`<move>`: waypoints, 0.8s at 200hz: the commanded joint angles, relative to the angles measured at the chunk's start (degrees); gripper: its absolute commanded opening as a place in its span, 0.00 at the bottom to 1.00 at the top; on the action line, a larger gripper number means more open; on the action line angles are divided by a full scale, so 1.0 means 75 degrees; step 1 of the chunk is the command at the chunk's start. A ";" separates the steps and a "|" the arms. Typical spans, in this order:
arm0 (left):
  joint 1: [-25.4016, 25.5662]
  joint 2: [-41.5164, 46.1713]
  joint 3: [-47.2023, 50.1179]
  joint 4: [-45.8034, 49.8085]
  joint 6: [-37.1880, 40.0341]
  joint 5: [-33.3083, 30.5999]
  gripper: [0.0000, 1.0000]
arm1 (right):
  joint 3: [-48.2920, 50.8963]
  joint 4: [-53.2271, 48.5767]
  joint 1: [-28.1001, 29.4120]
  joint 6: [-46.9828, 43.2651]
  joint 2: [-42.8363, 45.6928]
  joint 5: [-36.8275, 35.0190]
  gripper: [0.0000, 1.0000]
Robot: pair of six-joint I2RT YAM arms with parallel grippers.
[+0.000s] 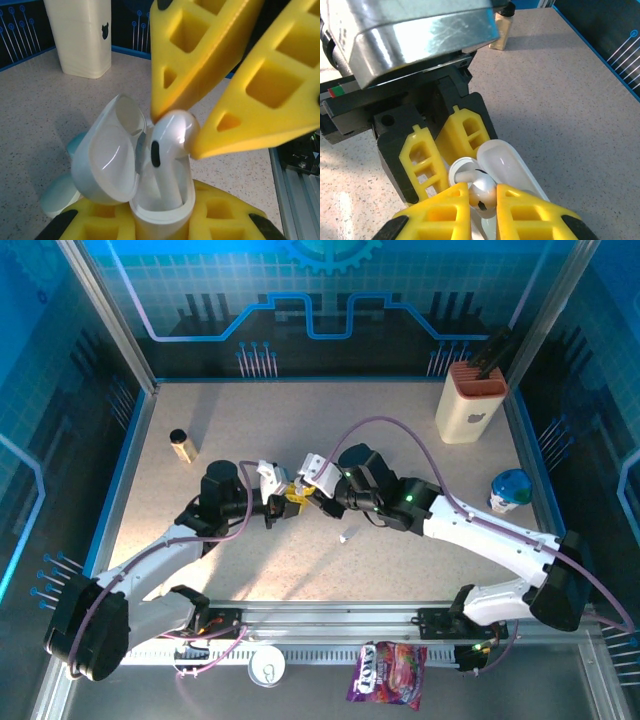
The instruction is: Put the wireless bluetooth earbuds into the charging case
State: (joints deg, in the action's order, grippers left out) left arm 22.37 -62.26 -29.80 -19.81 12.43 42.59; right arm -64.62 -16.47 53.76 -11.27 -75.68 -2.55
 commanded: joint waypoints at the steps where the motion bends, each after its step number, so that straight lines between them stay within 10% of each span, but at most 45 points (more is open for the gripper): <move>1: 0.0046 0.0144 -0.0219 0.0001 0.0075 0.0228 0.00 | -0.0267 -0.0198 0.0168 -0.0240 -0.0133 -0.0002 0.15; 95: 0.0052 0.0187 -0.0175 0.0039 0.0080 0.0116 0.00 | 0.0269 0.0168 -0.0077 0.0140 0.0840 0.0375 0.45; 160: 0.0049 0.0254 -0.0129 -0.0017 0.0274 -0.0003 0.00 | 0.2372 0.0636 -0.2487 0.3749 0.2422 0.1189 0.50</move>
State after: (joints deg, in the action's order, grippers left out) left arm 22.48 -61.93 -29.80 -19.31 12.58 42.89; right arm -51.09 -10.63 40.56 2.83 -58.52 3.70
